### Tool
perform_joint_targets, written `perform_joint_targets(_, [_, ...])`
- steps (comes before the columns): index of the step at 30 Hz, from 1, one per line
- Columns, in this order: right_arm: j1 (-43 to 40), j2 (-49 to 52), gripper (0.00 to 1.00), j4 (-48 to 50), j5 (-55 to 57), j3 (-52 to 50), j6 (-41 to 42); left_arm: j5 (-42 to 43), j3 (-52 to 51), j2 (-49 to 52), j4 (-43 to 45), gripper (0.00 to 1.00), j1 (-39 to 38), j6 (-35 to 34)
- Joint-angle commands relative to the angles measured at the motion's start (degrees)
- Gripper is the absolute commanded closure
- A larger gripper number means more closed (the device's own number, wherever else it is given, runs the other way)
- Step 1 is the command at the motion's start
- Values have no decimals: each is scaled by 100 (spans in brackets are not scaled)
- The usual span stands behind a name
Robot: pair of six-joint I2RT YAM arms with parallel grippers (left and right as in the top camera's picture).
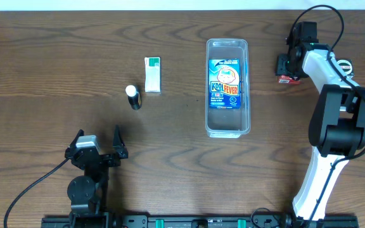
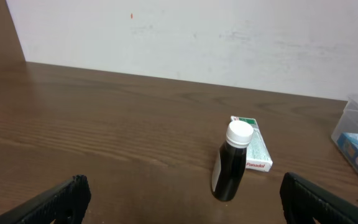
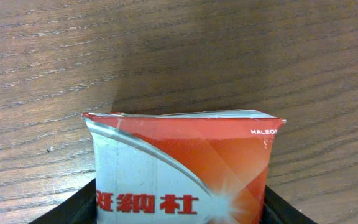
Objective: Pack container
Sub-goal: 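Move the right gripper to the red-white box and grasp it, then carry the red-white box over the container and lower it in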
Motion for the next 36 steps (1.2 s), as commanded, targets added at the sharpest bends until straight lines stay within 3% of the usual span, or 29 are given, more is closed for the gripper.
perform_joint_targets(1, [-66, 31, 44, -79, 96, 68, 20, -68, -116, -31, -197, 2, 28, 72])
perform_joint_targets(13, [2, -1351, 39, -621, -225, 72, 24, -68, -116, -31, -197, 2, 28, 72])
perform_joint_targets(22, [640, -2640, 36, -1255, -879, 72, 566, -68, -116, -31, -197, 2, 28, 72])
perform_joint_targets(28, [1421, -2721, 34, -1534, -872, 55, 1040, -68, -116, -31, -197, 2, 28, 72])
perform_joint_targets(36, [2249, -2210, 34, -1139, -507, 4, 1318, -68, -116, -31, -197, 2, 28, 70])
